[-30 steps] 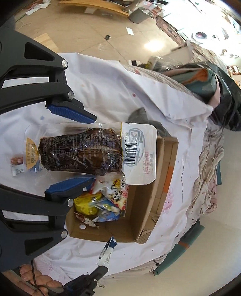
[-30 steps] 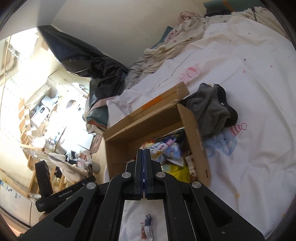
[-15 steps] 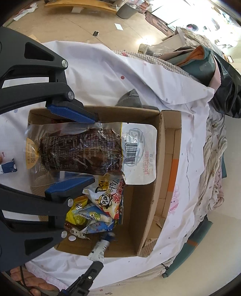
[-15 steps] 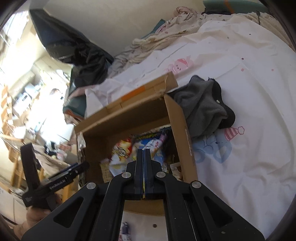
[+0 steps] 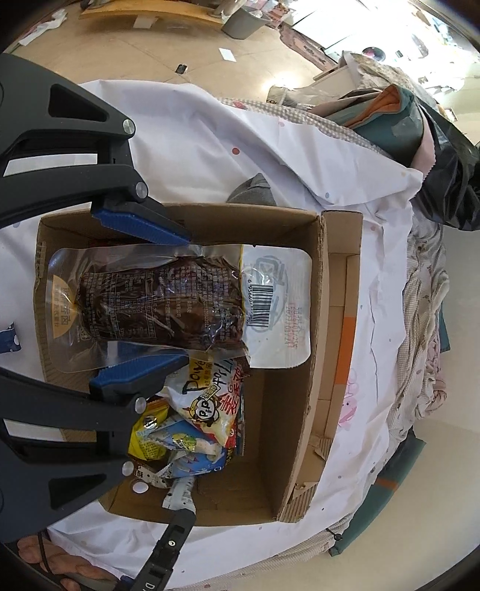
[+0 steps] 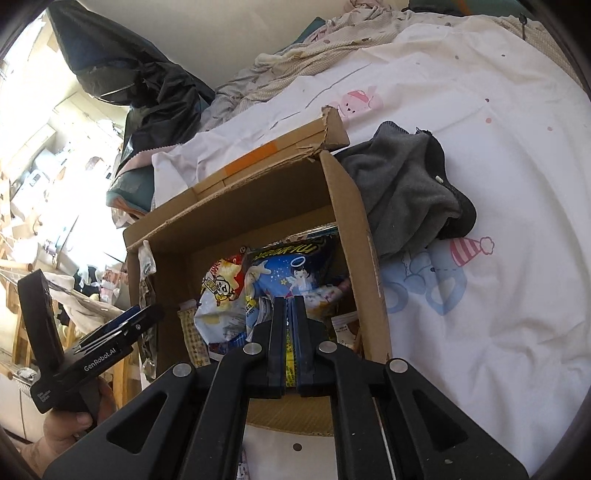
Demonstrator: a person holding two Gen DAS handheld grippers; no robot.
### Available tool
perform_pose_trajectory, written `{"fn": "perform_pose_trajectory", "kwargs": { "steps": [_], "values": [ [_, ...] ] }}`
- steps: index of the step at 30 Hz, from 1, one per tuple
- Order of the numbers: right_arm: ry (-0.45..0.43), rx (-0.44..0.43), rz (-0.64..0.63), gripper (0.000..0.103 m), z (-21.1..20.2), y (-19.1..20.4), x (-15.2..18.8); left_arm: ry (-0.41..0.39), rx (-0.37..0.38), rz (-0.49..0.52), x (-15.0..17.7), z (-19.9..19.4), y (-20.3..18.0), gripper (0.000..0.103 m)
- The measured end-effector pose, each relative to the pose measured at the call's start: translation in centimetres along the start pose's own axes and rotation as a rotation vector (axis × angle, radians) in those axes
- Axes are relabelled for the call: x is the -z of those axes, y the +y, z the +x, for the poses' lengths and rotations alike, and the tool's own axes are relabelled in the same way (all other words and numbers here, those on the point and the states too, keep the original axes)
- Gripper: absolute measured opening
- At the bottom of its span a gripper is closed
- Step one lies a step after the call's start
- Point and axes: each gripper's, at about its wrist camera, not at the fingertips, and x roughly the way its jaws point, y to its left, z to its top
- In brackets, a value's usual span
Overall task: Organize snacks
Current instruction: 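Lower both packets into the box and open both grippers, then withdraw both tools and grasp the small orange candy with the left gripper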
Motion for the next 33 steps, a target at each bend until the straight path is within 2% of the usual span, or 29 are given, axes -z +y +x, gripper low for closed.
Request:
{"fn": "perform_pose_trajectory", "kwargs": {
  "steps": [4, 8, 10, 12, 14, 15, 18, 20, 22, 24, 33],
  "values": [
    [-0.009, 0.009, -0.004, 0.006, -0.2, 0.1, 0.0, -0.005, -0.003, -0.001, 0.0, 0.1, 0.1, 0.054],
    [-0.016, -0.023, -0.003, 0.007, -0.5, 0.3, 0.0, -0.014, -0.003, 0.011, 0.2, 0.0, -0.1, 0.055],
    [-0.022, -0.036, -0.004, 0.013, -0.7, 0.6, -0.1, -0.024, -0.008, 0.030, 0.3, -0.2, -0.4, 0.055],
    [-0.037, -0.042, 0.000, 0.031, -0.9, 0.7, -0.1, -0.025, -0.005, 0.036, 0.3, -0.2, -0.5, 0.056],
    [-0.065, -0.045, 0.004, 0.074, -1.3, 0.8, -0.1, -0.026, -0.005, 0.033, 0.4, -0.2, -0.5, 0.056],
    [-0.087, -0.041, 0.004, 0.080, -1.6, 0.9, 0.0, -0.026, -0.006, 0.033, 0.4, -0.2, -0.5, 0.057],
    [-0.098, -0.042, -0.005, 0.082, -1.9, 1.1, -0.2, -0.022, -0.010, 0.038, 0.5, -0.1, -0.5, 0.059],
    [-0.089, -0.045, 0.009, 0.082, -1.6, 0.9, -0.3, -0.016, 0.002, 0.037, 0.6, -0.2, -0.6, 0.066],
    [-0.077, -0.049, 0.014, 0.082, -1.4, 0.8, -0.3, -0.027, -0.003, 0.034, 0.6, -0.4, -0.8, 0.086],
    [-0.071, -0.055, 0.011, 0.082, -1.4, 0.8, -0.3, -0.051, -0.016, 0.029, 0.6, -0.9, -0.8, 0.093],
    [-0.077, -0.072, 0.003, 0.086, -1.7, 1.5, 0.3, -0.058, 0.004, -0.009, 0.8, -2.0, 0.2, 0.093]
  ]
}}
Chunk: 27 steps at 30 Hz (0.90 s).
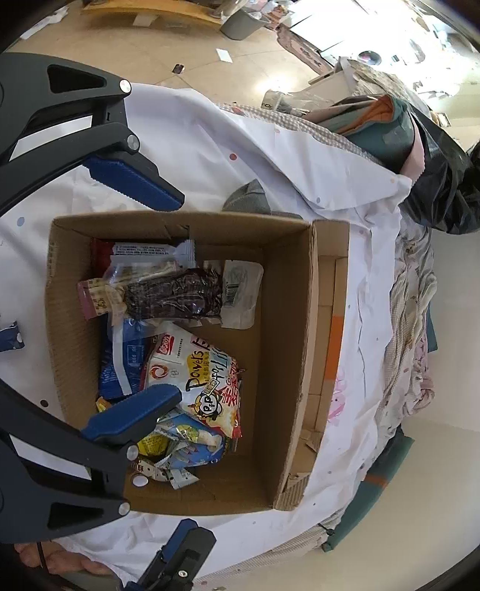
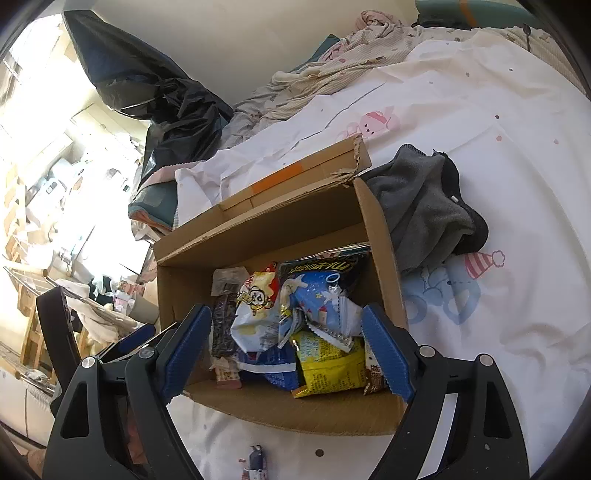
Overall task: Organize snacks
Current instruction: 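Withdraw both tools and grasp the small orange candy with the left gripper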
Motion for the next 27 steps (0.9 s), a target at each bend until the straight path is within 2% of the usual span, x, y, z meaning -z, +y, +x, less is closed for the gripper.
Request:
{"fn": "perform_pose_trajectory", "kwargs": {
  "steps": [8, 13, 18, 27],
  "values": [
    [0.014, 0.003, 0.001, 0.087, -1.1, 0.7, 1.8, -0.031, -0.008, -0.019, 0.9, -2.7, 1.0, 0.093],
    [0.026, 0.015, 0.002, 0.087, -1.9, 1.1, 3.3, -0.003, 0.015, -0.045, 2.7, -3.8, 1.2, 0.093],
    [0.046, 0.034, 0.030, 0.087, -2.6, 0.8, 5.0, -0.007, -0.011, -0.018, 4.4, -4.9, 1.1, 0.093],
    [0.106, 0.052, 0.113, 0.087, -3.0, -0.2, 8.4, 0.075, -0.008, -0.060, 8.1, -5.6, 2.0, 0.093]
  ]
}}
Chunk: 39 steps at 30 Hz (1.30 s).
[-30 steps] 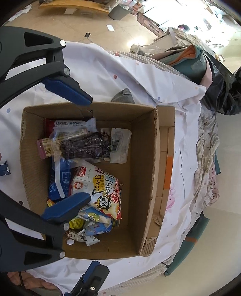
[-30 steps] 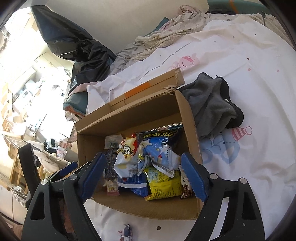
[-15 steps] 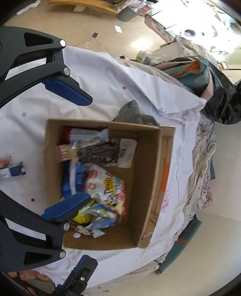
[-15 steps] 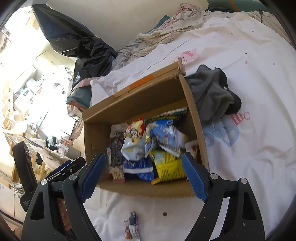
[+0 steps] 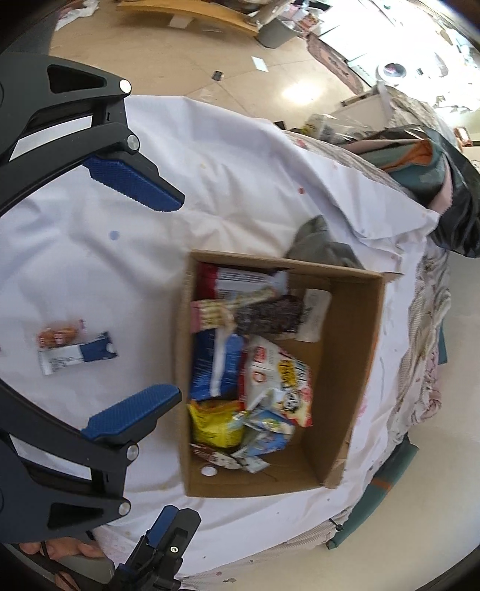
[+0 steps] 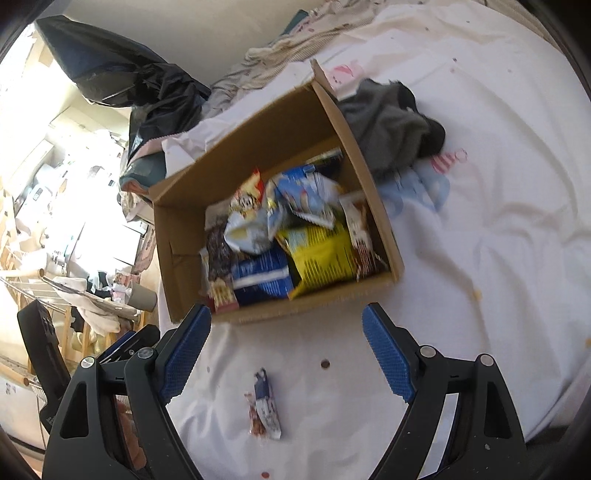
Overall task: Organize snacks
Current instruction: 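Withdraw both tools and grasp the small orange candy with the left gripper, then grasp the blue-white bar with the right gripper while the left holds the candy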
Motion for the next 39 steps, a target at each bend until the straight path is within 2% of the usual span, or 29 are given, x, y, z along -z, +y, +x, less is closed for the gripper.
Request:
{"fn": "perform_pose_trajectory", "kwargs": {
  "steps": [5, 10, 14, 17, 19, 21, 23, 24, 27, 28, 29, 32, 33, 36, 39],
  "values": [
    [0.042, 0.029, 0.029, 0.087, 0.6, -0.6, 1.4, 0.040, 0.004, -0.021, 1.5, 0.2, 0.3, 0.093],
    [0.096, 0.177, 0.071, 0.087, 1.7, -2.5, 2.6, 0.073, -0.004, -0.085, 2.2, 0.9, 1.4, 0.093],
    [0.134, 0.156, 0.214, 0.087, 2.5, -5.0, 2.8, 0.127, 0.003, -0.152, 2.7, 2.3, 2.3, 0.093],
    [0.148, 0.166, 0.265, 0.087, 2.9, -6.0, 2.9, 0.178, 0.001, -0.186, 3.3, 3.5, 2.8, 0.092],
    [0.156, 0.165, 0.271, 0.087, 3.1, -6.1, 3.0, 0.218, -0.004, -0.204, 3.9, 4.3, 3.0, 0.085],
    [0.163, 0.169, 0.258, 0.087, 3.4, -5.8, 3.1, 0.267, -0.010, -0.186, 4.6, 5.3, 2.6, 0.081],
    [0.168, 0.176, 0.241, 0.087, 3.7, -5.4, 3.1, 0.356, 0.005, -0.118, 5.8, 6.8, 1.3, 0.078],
    [0.170, 0.177, 0.234, 0.087, 3.9, -5.3, 3.1, 0.379, 0.012, -0.095, 6.3, 7.2, 0.7, 0.071],
    [0.175, 0.174, 0.220, 0.087, 4.3, -4.9, 2.9, 0.430, 0.009, -0.046, 7.7, 8.3, -0.5, 0.064],
    [0.177, 0.174, 0.217, 0.087, 4.4, -4.8, 2.9, 0.452, 0.010, -0.026, 8.2, 8.7, -0.9, 0.055],
    [0.180, 0.174, 0.211, 0.087, 4.5, -4.7, 2.9, 0.468, 0.017, -0.004, 8.5, 9.0, -1.4, 0.053],
    [0.194, 0.178, 0.194, 0.087, 4.9, -4.5, 2.9, 0.487, 0.000, 0.057, 9.4, 9.2, -2.3, 0.036],
    [0.200, 0.179, 0.187, 0.087, 5.0, -4.4, 3.0, 0.500, -0.011, 0.082, 9.7, 9.4, -2.5, 0.025],
    [0.221, 0.178, 0.161, 0.087, 5.6, -3.7, 3.3, 0.502, -0.009, 0.105, 10.0, 9.3, -2.7, 0.021],
    [0.268, 0.134, 0.090, 0.087, 6.8, -1.9, 3.7, 0.490, -0.020, 0.085, 9.7, 8.9, -2.4, 0.017]
  ]
}}
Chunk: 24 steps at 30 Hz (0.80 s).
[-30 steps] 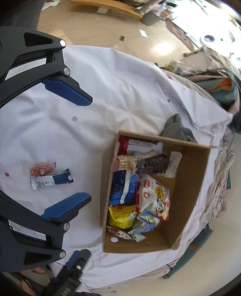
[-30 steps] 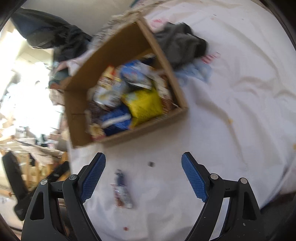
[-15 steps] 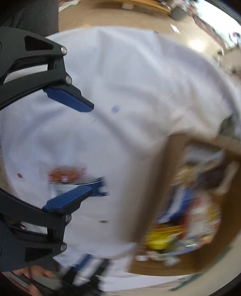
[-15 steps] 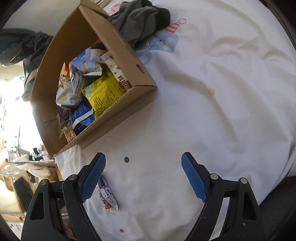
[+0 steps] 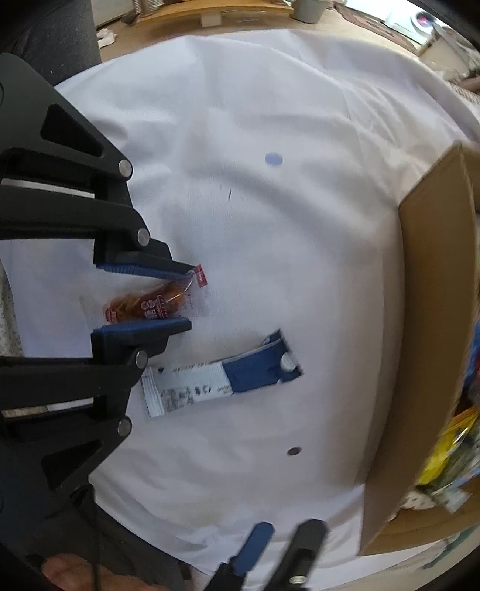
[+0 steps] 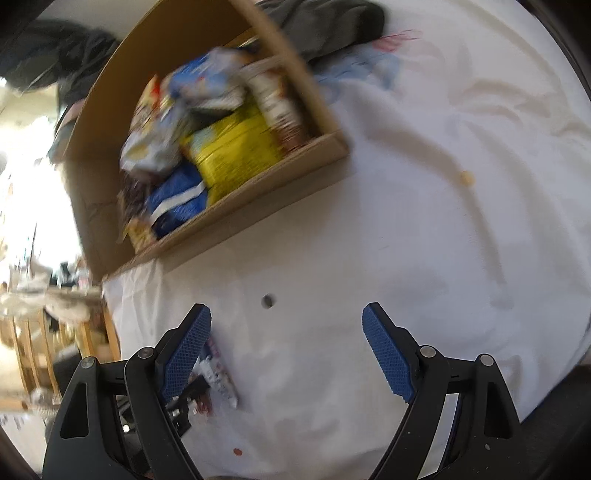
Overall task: Organize snacks
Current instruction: 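Grasp the blue-white bar with the right gripper while the left holds the candy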
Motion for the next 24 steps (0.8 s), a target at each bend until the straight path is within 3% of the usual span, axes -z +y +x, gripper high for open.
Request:
{"fn": "perform_pose_trajectory", "kwargs": {
  "steps": [3, 5, 7, 10, 17, 18, 19, 24],
  "values": [
    [0.048, -0.010, -0.128, 0.085, 1.2, 2.7, 0.8, -0.068, -0.021, -0.068, -0.4, -1.8, 1.5, 0.017],
    [0.069, 0.008, -0.201, 0.065, 2.1, 4.4, 1.6, -0.136, -0.054, -0.108, -0.7, -3.2, 2.5, 0.017],
    [0.116, 0.013, -0.276, 0.054, 3.6, 6.2, 2.4, -0.180, -0.072, -0.135, -0.8, -4.2, 3.1, 0.017],
    [0.159, 0.037, -0.348, 0.050, 5.5, 7.9, 3.5, -0.218, -0.085, -0.165, -0.9, -5.3, 3.6, 0.017],
    [0.174, 0.135, -0.474, 0.048, 7.7, 9.3, 5.2, -0.186, -0.065, -0.194, -1.8, -4.8, 5.0, 0.017],
    [0.167, 0.145, -0.487, 0.043, 7.6, 9.3, 5.3, -0.181, -0.061, -0.197, -1.9, -4.6, 5.1, 0.017],
    [0.164, 0.157, -0.500, 0.022, 7.5, 9.3, 5.3, -0.178, -0.056, -0.202, -1.9, -4.4, 5.1, 0.017],
    [0.115, 0.103, -0.474, 0.019, 6.0, 8.5, 4.8, -0.176, -0.052, -0.203, -1.5, -4.4, 5.0, 0.017]
  ]
}}
